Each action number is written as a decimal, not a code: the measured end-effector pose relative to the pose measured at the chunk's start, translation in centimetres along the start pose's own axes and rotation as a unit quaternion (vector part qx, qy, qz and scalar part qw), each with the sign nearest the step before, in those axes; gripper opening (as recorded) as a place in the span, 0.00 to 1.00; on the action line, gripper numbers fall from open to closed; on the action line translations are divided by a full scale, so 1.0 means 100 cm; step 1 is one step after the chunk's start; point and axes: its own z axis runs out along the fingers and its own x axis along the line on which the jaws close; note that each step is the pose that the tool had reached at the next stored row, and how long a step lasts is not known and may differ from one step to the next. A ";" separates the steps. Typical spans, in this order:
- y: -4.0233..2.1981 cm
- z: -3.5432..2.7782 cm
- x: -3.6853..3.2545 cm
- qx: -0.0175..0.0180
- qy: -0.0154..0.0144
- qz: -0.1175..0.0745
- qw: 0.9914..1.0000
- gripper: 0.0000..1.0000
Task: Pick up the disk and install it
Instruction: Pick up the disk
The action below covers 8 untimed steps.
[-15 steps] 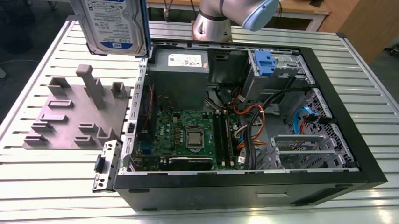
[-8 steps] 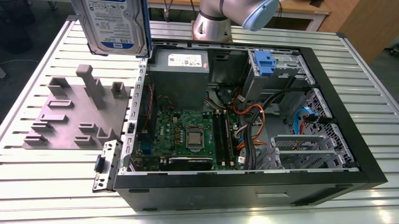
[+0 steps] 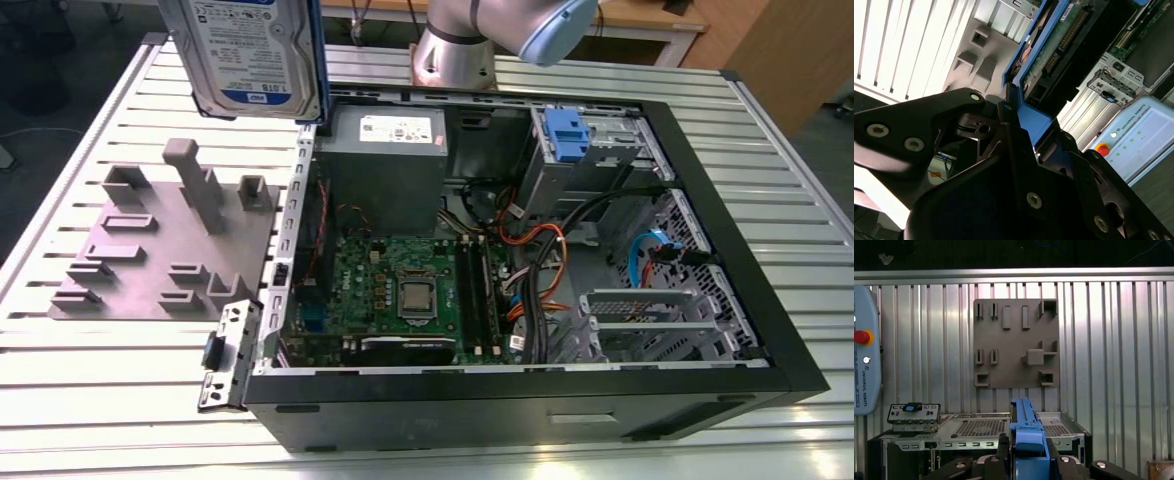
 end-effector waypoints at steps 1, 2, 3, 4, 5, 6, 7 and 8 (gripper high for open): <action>-0.0003 0.0000 0.0000 0.000 0.000 0.000 1.000 0.37; -0.0009 0.0000 0.0000 0.000 0.000 0.000 1.000 0.37; -0.0017 0.0000 -0.0001 0.000 0.000 0.000 1.000 0.37; -0.0023 0.0000 -0.0001 0.000 0.000 0.000 1.000 0.37; -0.0031 0.0000 -0.0001 0.000 0.000 0.000 1.000 0.37; -0.0037 0.0000 -0.0001 0.000 0.000 0.000 1.000 0.37; -0.0040 -0.0001 -0.0001 0.000 0.000 0.000 1.000 0.37; -0.0041 0.0000 -0.0001 0.000 0.000 0.000 1.000 0.37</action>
